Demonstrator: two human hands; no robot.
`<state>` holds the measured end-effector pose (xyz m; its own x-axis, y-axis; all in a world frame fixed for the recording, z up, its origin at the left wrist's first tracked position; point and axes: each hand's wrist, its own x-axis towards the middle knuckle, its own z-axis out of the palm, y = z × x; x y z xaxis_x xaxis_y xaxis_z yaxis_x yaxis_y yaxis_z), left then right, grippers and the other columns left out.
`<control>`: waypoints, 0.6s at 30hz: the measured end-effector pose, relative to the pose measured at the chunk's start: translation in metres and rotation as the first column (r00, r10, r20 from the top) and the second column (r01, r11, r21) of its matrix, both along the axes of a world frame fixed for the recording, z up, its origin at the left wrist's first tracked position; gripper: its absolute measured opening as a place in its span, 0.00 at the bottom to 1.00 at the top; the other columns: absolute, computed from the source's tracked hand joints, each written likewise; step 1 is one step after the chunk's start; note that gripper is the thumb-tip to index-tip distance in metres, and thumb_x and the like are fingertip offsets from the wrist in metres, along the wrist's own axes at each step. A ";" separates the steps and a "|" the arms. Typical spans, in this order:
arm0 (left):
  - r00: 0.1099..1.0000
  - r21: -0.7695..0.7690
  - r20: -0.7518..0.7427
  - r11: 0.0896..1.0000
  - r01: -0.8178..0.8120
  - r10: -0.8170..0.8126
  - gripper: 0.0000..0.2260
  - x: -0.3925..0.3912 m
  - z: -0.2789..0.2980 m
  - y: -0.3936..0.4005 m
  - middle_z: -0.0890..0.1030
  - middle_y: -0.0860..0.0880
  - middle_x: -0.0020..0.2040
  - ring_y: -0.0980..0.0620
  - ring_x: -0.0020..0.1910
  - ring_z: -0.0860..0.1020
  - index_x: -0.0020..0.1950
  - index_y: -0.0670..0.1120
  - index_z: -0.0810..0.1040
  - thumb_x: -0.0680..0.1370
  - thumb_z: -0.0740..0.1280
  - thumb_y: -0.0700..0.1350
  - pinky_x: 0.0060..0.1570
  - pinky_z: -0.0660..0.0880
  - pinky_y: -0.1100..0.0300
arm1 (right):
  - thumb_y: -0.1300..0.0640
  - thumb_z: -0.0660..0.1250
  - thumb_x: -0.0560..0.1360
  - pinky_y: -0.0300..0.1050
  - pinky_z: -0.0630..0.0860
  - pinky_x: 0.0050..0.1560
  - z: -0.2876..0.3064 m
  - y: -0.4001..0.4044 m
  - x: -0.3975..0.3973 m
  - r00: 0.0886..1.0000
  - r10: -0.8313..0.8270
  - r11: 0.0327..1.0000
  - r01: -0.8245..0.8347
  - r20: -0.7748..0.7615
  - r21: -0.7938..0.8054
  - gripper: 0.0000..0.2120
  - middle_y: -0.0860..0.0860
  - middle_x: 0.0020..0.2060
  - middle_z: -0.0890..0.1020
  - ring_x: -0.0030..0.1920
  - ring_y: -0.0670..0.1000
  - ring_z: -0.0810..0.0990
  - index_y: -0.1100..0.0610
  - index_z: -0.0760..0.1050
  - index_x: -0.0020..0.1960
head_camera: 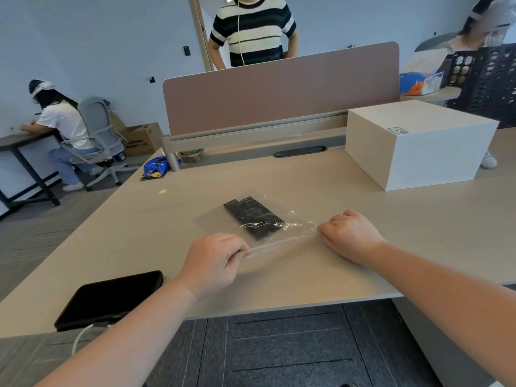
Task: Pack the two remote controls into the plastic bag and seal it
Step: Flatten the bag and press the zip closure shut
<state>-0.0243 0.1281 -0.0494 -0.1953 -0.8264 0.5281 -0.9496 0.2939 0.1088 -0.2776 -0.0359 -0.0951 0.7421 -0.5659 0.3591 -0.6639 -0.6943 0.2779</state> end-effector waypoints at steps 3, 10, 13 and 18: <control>1.000 -0.015 0.009 1.000 0.002 -0.002 0.09 -0.001 -0.001 -0.002 0.81 0.55 0.32 0.55 0.33 0.75 0.36 0.50 0.77 0.72 0.59 0.49 0.28 0.67 0.62 | 0.64 0.77 0.53 0.38 0.70 0.25 0.002 0.001 -0.002 0.999 -0.031 0.999 0.031 -0.023 0.025 0.11 0.51 0.18 0.75 0.21 0.53 0.76 0.56 0.75 0.27; 1.000 -0.028 0.008 0.999 0.015 -0.015 0.08 -0.005 -0.001 -0.002 0.81 0.55 0.32 0.53 0.32 0.76 0.36 0.50 0.77 0.71 0.60 0.48 0.26 0.72 0.60 | 0.67 0.77 0.44 0.35 0.66 0.20 0.007 0.007 -0.007 0.998 -0.058 0.998 0.059 -0.017 0.025 0.16 0.52 0.17 0.73 0.18 0.53 0.74 0.58 0.73 0.24; 1.000 -0.017 0.021 1.000 0.016 -0.016 0.08 -0.005 -0.001 -0.002 0.81 0.55 0.32 0.53 0.32 0.76 0.36 0.51 0.77 0.71 0.60 0.48 0.26 0.70 0.61 | 0.68 0.76 0.41 0.34 0.61 0.18 0.006 0.007 -0.007 0.999 -0.046 0.999 0.046 -0.010 0.001 0.17 0.52 0.16 0.73 0.18 0.52 0.74 0.58 0.72 0.23; 0.999 0.014 0.021 0.999 0.033 -0.033 0.08 -0.008 -0.005 0.000 0.81 0.56 0.32 0.53 0.33 0.76 0.36 0.51 0.77 0.72 0.59 0.49 0.26 0.71 0.61 | 0.71 0.71 0.55 0.44 0.75 0.26 0.006 0.008 -0.006 0.998 -0.052 0.997 0.055 -0.038 0.063 0.09 0.58 0.26 0.80 0.31 0.57 0.81 0.62 0.77 0.34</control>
